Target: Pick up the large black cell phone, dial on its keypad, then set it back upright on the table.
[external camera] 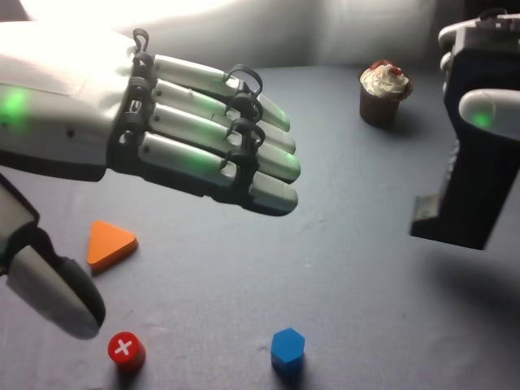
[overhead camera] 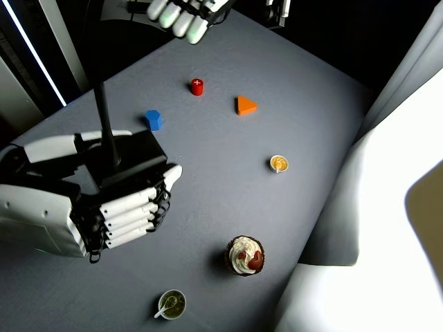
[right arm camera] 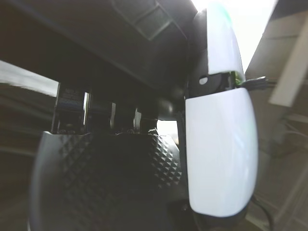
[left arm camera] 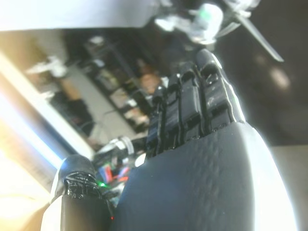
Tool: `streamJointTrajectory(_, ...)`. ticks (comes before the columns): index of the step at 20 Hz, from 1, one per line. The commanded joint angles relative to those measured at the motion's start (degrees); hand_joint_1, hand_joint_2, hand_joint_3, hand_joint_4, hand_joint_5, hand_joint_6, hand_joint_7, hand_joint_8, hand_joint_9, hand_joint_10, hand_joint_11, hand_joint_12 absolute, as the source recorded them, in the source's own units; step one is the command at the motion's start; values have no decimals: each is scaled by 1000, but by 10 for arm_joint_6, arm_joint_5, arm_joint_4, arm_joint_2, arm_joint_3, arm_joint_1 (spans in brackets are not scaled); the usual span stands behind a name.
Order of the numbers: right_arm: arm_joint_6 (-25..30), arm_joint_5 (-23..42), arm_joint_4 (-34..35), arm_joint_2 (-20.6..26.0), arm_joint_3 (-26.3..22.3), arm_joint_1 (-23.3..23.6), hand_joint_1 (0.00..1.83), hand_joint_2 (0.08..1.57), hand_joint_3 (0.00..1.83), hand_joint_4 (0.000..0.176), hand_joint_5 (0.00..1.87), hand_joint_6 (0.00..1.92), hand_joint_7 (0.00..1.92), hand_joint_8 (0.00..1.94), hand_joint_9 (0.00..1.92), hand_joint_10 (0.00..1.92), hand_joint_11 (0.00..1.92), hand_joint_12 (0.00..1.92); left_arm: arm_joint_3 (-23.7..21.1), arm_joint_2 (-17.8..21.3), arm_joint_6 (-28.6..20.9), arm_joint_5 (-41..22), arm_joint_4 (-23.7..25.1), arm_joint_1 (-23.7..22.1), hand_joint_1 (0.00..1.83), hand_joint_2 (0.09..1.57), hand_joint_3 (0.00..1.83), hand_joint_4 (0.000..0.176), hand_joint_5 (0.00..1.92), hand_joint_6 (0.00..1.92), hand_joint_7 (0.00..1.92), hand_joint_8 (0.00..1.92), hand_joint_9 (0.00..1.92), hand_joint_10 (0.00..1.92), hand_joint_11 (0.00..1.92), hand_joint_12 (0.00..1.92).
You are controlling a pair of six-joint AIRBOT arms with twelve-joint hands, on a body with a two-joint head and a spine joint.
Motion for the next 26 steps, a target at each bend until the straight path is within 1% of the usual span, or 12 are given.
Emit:
streamJointTrajectory(1, 12, 88, -1, 13, -1, 10, 1372, 1144, 1, 0, 906, 845, 870, 1204, 900, 1332, 976, 1182, 0, 1, -2, -14, -61, -11, 0, 1072, 1, 0, 153, 5, 152, 5, 155, 5, 0, 423)
streamJointTrajectory(5, 24, 112, -1, 25, -15, 29, 1368, 1155, 1, 0, 866, 891, 863, 1223, 885, 1358, 991, 1192, -7, -1, -38, 22, -49, -8, 36, 1109, 10, 0, 179, 6, 169, 4, 155, 1, 0, 439)
streamJointTrajectory(8, 35, 115, -5, 30, -23, 36, 1368, 1155, 0, 0, 855, 921, 858, 1215, 898, 1346, 985, 1178, -9, -5, -6, 63, -78, 2, 211, 1176, 19, 0, 193, 2, 192, 4, 179, 6, 0, 472)
streamJointTrajectory(11, 43, 118, -11, 36, -28, 38, 1366, 1162, 0, 0, 841, 923, 847, 1238, 888, 1370, 1009, 1204, -15, -14, 18, 132, -67, 1, 445, 1280, 13, 0, 160, 0, 217, 4, 223, 9, 0, 464)
streamJointTrajectory(14, 52, 119, -25, 43, -32, 39, 1367, 1160, 0, 0, 851, 928, 848, 1235, 883, 1371, 977, 1225, -22, -37, 27, 188, -91, 1, 783, 1291, 0, 24, 173, 0, 408, 13, 548, 106, 0, 1206)
streamJointTrajectory(15, 54, 119, -29, 45, -33, 40, 1368, 1160, 0, 0, 847, 926, 857, 1227, 878, 1381, 986, 1235, -25, -42, 27, 203, -84, 0, 842, 1311, 1, 26, 185, 1, 541, 9, 696, 258, 119, 1371)
streamJointTrajectory(16, 57, 119, -33, 46, -34, 40, 1370, 1155, 0, 0, 864, 907, 870, 1206, 884, 1367, 977, 1230, -30, -44, 31, 220, -76, -4, 912, 1296, 0, 26, 179, 1, 629, 5, 717, 496, 171, 1466)
streamJointTrajectory(18, 60, 119, -38, 48, -34, 40, 1370, 1153, 0, 0, 870, 892, 871, 1201, 886, 1369, 986, 1224, -41, -43, 36, 249, -66, -4, 1086, 1223, 0, 17, 188, 1, 840, 43, 622, 1138, 276, 1749)
streamJointTrajectory(19, 60, 119, -38, 48, -33, 40, 1369, 1154, 1, 0, 871, 891, 867, 1212, 880, 1369, 967, 1216, -45, -44, 36, 255, -59, -4, 1279, 1174, 6, 27, 165, 0, 851, 973, 681, 1532, 441, 1887)
streamJointTrajectory(20, 61, 119, -40, 49, -33, 41, 1369, 1154, 0, 0, 870, 898, 868, 1207, 883, 1366, 965, 1213, -49, -46, 36, 262, -59, -2, 1318, 1177, 7, 32, 157, 0, 824, 1226, 729, 1697, 538, 1914)
streamJointTrajectory(23, 61, 119, -46, 49, -33, 43, 1370, 1153, 0, 0, 874, 867, 860, 1225, 897, 1355, 1017, 1181, -64, -48, 47, 298, -52, -2, 1342, 1185, 5, 44, 88, 0, 810, 1347, 829, 1909, 657, 1921)
streamJointTrajectory(26, 61, 119, -49, 49, -33, 45, 1371, 1148, 0, 0, 890, 853, 874, 1191, 899, 1361, 1024, 1190, -78, -51, 70, 340, -70, -1, 1348, 1174, 0, 29, 66, 4, 830, 1313, 830, 1919, 707, 1921)
